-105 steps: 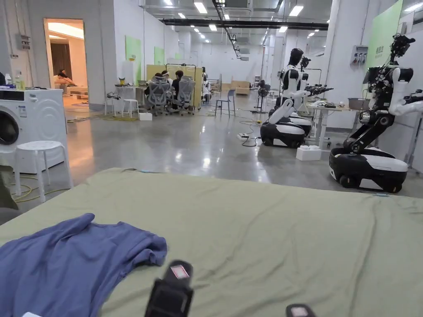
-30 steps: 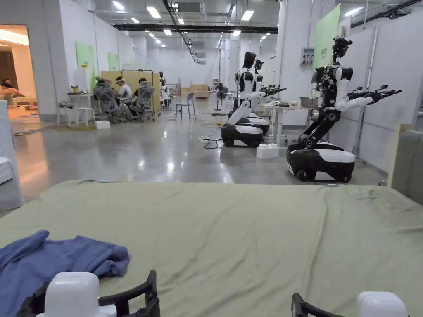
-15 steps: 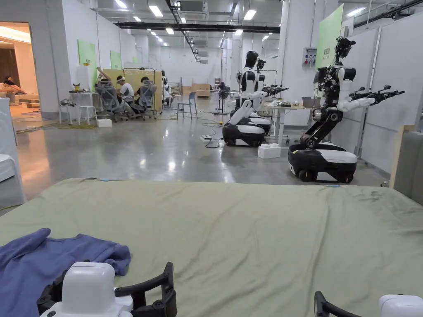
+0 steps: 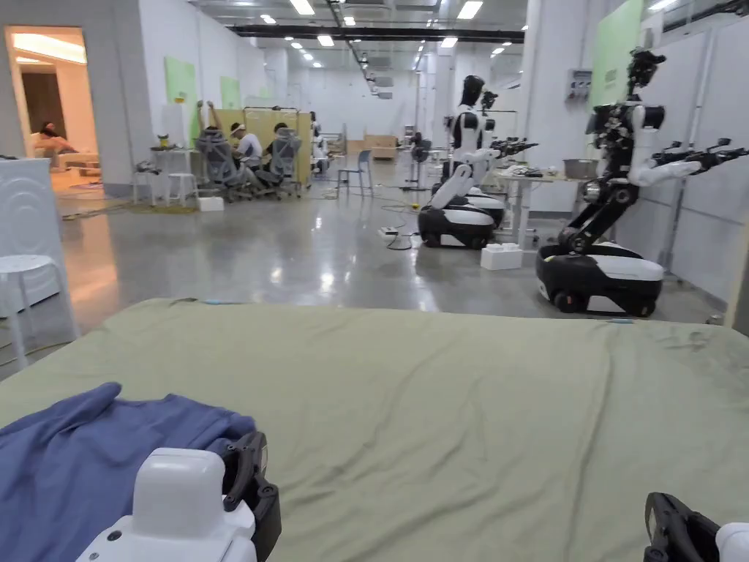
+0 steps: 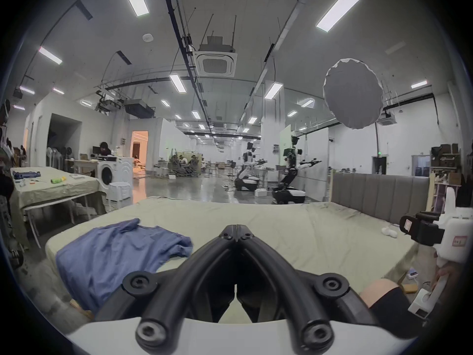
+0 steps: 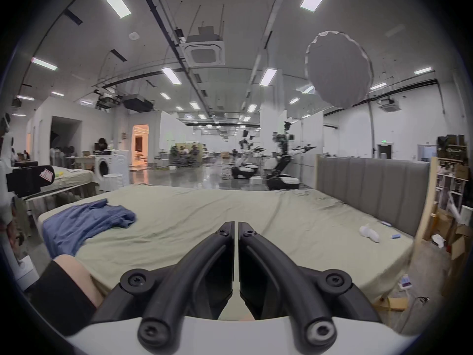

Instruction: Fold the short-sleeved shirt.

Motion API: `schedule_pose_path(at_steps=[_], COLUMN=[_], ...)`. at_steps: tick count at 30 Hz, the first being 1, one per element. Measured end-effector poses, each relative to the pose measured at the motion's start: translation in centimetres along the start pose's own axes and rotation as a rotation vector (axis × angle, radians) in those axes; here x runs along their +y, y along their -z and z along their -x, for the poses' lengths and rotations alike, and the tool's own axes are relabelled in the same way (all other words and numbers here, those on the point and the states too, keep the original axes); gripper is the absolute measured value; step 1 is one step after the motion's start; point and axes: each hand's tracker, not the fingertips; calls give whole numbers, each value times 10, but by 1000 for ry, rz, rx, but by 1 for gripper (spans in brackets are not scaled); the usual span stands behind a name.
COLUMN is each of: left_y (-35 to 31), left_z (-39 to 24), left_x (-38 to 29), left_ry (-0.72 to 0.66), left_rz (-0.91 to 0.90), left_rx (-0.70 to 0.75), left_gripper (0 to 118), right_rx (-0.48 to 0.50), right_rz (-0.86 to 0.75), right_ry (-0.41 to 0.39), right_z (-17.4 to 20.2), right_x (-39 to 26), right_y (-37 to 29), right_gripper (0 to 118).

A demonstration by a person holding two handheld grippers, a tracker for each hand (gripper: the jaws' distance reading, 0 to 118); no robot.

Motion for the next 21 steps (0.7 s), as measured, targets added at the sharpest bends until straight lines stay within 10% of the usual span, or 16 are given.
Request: schedule_pose_path(at_steps=[11,21], left_y=[-87,4], left_z=[147,190], left_x=[-11,-28], left_ry=[-20,-93], left_rz=[68,211], left_rx=[464,357], left_gripper=[0,0], right_rx=[511,552], right_rz=[29,73], right_ry=[-42,-72], right_z=[148,159], right_x=[6,-6], right_y=[46,112], right_gripper=[5,5])
